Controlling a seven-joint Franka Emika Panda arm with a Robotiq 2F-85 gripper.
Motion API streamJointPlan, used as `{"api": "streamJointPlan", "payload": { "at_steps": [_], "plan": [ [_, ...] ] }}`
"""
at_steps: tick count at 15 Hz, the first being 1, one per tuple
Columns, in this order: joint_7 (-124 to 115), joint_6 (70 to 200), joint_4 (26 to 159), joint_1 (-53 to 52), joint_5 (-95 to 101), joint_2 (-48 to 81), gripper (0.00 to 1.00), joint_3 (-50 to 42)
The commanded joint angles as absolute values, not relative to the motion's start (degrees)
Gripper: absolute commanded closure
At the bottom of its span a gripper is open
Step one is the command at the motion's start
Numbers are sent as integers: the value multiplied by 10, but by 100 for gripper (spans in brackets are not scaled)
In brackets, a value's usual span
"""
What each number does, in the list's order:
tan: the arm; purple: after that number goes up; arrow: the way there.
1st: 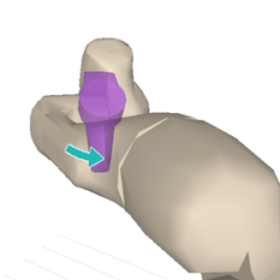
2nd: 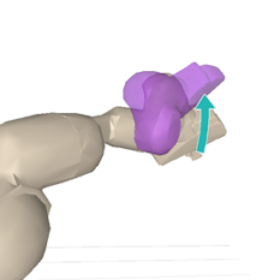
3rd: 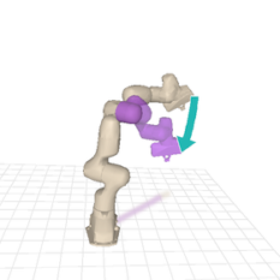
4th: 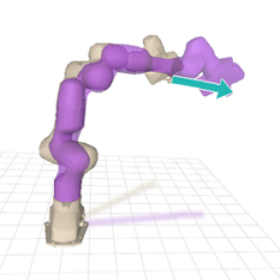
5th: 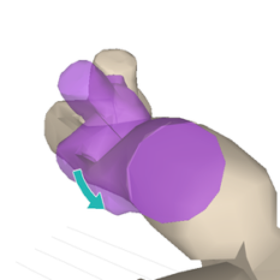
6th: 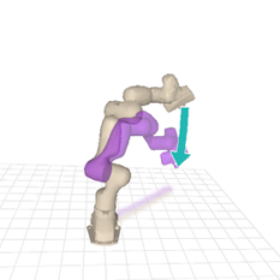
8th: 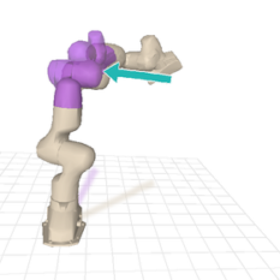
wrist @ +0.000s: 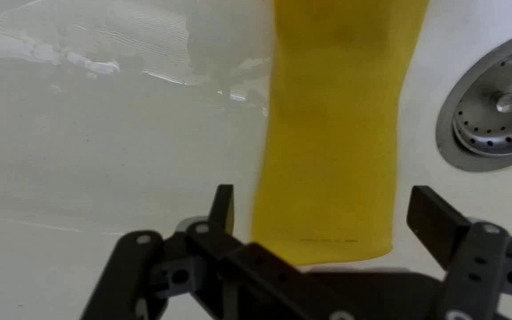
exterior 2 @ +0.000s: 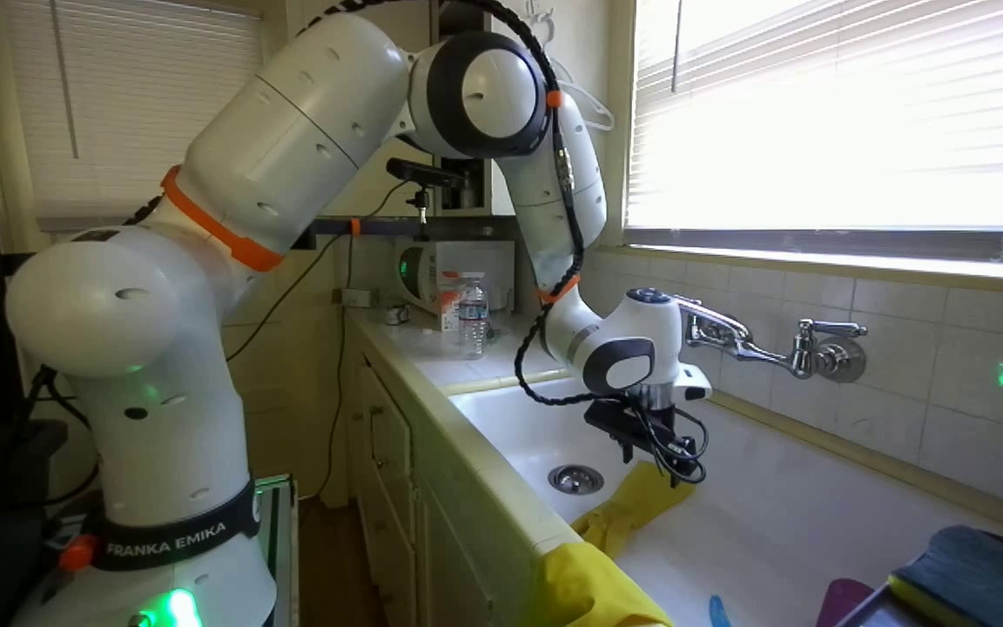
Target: Remove the yellow glove from the sink and hang it over the front of the sink.
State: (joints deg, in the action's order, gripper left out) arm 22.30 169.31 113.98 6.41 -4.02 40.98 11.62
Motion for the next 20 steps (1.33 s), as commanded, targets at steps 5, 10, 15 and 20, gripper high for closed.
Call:
{"api": "streamJointPlan", "payload": {
  "at_steps": [5, 10, 15, 20],
  "plan": [
    [218, 1717, 1050, 78, 3, 506, 0, 132],
    [224, 1709, 1004, 91, 11, 548, 0, 152],
    [231, 1696, 967, 99, 14, 582, 7, 174],
    [229, 1682, 944, 102, 16, 600, 45, 182]
  ]
}}
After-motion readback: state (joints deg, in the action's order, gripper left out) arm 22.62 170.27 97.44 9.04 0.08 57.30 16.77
